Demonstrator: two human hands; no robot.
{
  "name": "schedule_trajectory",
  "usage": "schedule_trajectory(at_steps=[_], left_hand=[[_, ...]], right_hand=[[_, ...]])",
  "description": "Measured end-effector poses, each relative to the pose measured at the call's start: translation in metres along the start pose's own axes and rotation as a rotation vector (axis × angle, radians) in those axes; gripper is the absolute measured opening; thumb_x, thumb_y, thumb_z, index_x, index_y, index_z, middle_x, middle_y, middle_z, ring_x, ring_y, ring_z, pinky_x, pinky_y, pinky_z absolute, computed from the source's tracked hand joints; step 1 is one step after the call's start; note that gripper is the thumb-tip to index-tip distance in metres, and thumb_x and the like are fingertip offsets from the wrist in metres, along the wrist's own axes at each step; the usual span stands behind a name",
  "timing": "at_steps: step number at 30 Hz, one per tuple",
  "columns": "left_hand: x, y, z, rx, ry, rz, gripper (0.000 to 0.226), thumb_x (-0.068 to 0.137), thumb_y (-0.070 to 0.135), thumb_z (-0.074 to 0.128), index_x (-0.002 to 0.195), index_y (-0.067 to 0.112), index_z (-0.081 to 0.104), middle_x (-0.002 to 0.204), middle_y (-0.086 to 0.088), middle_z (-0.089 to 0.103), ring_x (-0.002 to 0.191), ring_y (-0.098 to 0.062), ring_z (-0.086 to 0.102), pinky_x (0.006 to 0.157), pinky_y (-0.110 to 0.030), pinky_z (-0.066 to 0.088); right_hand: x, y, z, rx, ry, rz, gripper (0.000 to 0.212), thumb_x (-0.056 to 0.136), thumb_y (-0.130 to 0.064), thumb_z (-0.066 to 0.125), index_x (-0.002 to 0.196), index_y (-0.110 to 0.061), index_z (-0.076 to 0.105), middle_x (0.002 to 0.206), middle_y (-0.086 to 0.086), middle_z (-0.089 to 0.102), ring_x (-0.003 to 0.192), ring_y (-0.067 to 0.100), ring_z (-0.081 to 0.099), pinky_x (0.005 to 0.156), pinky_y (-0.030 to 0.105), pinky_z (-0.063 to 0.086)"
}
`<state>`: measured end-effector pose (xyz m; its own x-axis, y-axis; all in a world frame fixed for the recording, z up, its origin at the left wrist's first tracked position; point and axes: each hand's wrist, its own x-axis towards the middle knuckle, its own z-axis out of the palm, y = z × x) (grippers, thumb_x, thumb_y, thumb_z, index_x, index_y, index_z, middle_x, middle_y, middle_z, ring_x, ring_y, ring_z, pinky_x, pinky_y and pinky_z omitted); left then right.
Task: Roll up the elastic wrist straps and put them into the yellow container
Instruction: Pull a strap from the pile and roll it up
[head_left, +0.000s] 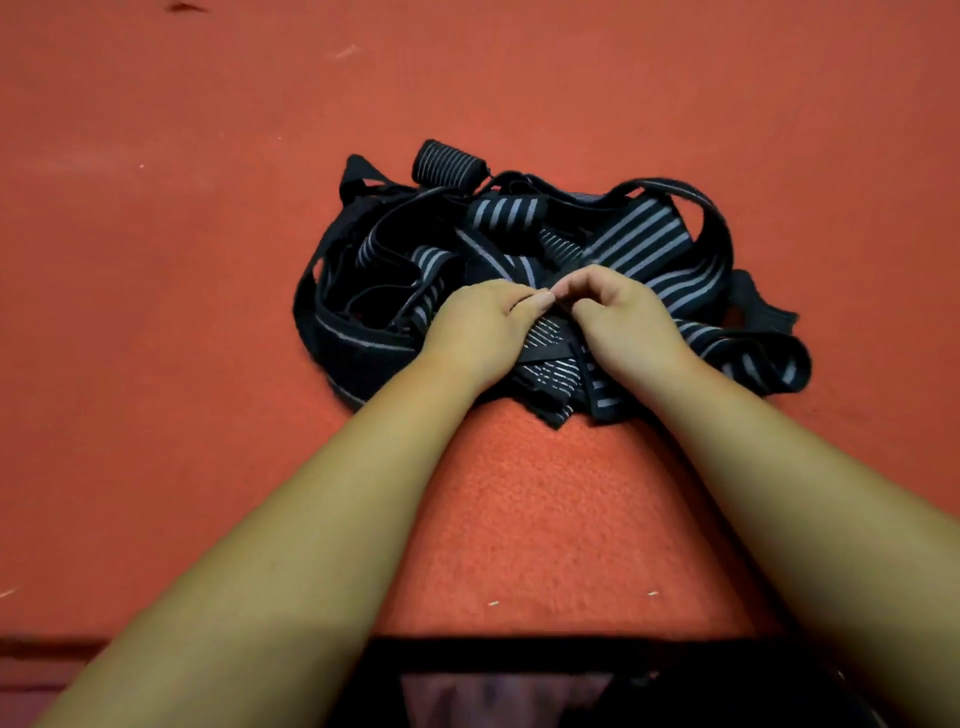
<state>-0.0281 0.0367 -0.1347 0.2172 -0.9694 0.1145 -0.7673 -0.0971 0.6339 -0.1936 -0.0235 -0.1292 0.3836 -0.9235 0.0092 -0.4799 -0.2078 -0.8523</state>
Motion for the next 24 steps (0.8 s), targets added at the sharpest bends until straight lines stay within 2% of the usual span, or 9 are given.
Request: schedule_trajectory(at_steps=[3,5,7,11,15,18,20,22,24], left_hand=[[-0.019,0.011,-0.01,-0.047,0.135,-0.059,0.045,0.112,0.046,0.052,0.09,0.014,0.075,0.089,-0.001,0.075,0.096,-0.024,0.068,0.083,-0.037,0.045],[-0.037,0.02,-0.023,-0.082,0.233,-0.095,0.051,0.112,0.048,0.05,0.074,0.015,0.061,0.074,0.002,0.064,0.085,-0.022,0.063,0.073,-0.036,0.035],[-0.055,0.032,-0.039,-0.163,0.296,-0.088,0.055,0.112,0.049,0.05,0.067,0.018,0.057,0.067,0.004,0.059,0.077,-0.019,0.059,0.07,-0.035,0.034],[-0.083,0.062,-0.076,-0.282,0.265,-0.032,0.049,0.112,0.052,0.05,0.084,0.019,0.074,0.081,0.005,0.075,0.081,-0.012,0.07,0.076,-0.029,0.05],[-0.099,0.086,-0.111,-0.402,0.336,-0.024,0.056,0.108,0.059,0.05,0.091,0.011,0.074,0.079,-0.002,0.075,0.074,-0.02,0.066,0.074,-0.039,0.051],[-0.109,0.101,-0.128,-0.501,0.33,-0.024,0.06,0.108,0.061,0.051,0.092,0.006,0.071,0.078,-0.012,0.071,0.071,-0.018,0.06,0.072,-0.036,0.048],[-0.113,0.11,-0.137,-0.631,0.331,-0.028,0.058,0.106,0.062,0.055,0.09,0.01,0.072,0.082,-0.014,0.072,0.075,-0.023,0.065,0.078,-0.038,0.056],[-0.117,0.117,-0.147,-0.802,0.338,-0.048,0.053,0.104,0.063,0.058,0.09,0.016,0.076,0.09,-0.014,0.078,0.084,-0.028,0.073,0.091,-0.055,0.062],[-0.12,0.12,-0.157,-0.927,0.344,-0.067,0.05,0.109,0.058,0.054,0.101,0.014,0.076,0.096,-0.015,0.08,0.086,-0.03,0.076,0.088,-0.058,0.063]], right_hand=[[-0.019,0.001,-0.006,-0.242,-0.007,-0.175,0.046,0.088,-0.028,0.053,0.13,-0.031,0.072,0.126,-0.007,0.069,0.126,0.016,0.06,0.115,0.039,0.047],[-0.032,-0.002,-0.014,-0.337,0.013,-0.211,0.047,0.089,-0.043,0.052,0.13,-0.03,0.071,0.124,-0.002,0.068,0.125,0.023,0.06,0.112,0.042,0.046],[-0.048,-0.013,-0.026,-0.303,0.07,-0.206,0.028,0.103,-0.044,0.055,0.112,-0.025,0.074,0.112,0.001,0.068,0.113,0.022,0.063,0.095,0.036,0.045],[-0.08,-0.046,-0.045,-0.156,0.144,-0.243,0.026,0.11,-0.042,0.056,0.106,-0.023,0.074,0.11,-0.001,0.073,0.108,0.019,0.066,0.087,0.032,0.042],[-0.107,-0.083,-0.048,0.126,0.071,-0.183,0.035,0.091,-0.055,0.063,0.098,-0.022,0.072,0.102,0.0,0.081,0.099,0.025,0.076,0.096,0.046,0.056],[-0.118,-0.105,-0.038,0.291,-0.015,-0.159,0.023,0.1,-0.044,0.064,0.098,-0.022,0.066,0.102,-0.003,0.082,0.092,0.021,0.074,0.09,0.045,0.055],[-0.126,-0.12,-0.035,0.377,-0.072,-0.117,0.026,0.107,-0.045,0.061,0.103,-0.02,0.066,0.1,-0.005,0.082,0.093,0.02,0.075,0.085,0.037,0.053],[-0.134,-0.133,-0.036,0.343,-0.135,-0.13,0.039,0.108,-0.055,0.057,0.109,-0.019,0.07,0.097,-0.006,0.08,0.09,0.015,0.075,0.075,0.026,0.052],[-0.142,-0.139,-0.038,0.309,-0.263,-0.131,0.053,0.106,-0.064,0.054,0.117,-0.016,0.073,0.099,-0.006,0.077,0.09,0.013,0.073,0.075,0.023,0.051]])
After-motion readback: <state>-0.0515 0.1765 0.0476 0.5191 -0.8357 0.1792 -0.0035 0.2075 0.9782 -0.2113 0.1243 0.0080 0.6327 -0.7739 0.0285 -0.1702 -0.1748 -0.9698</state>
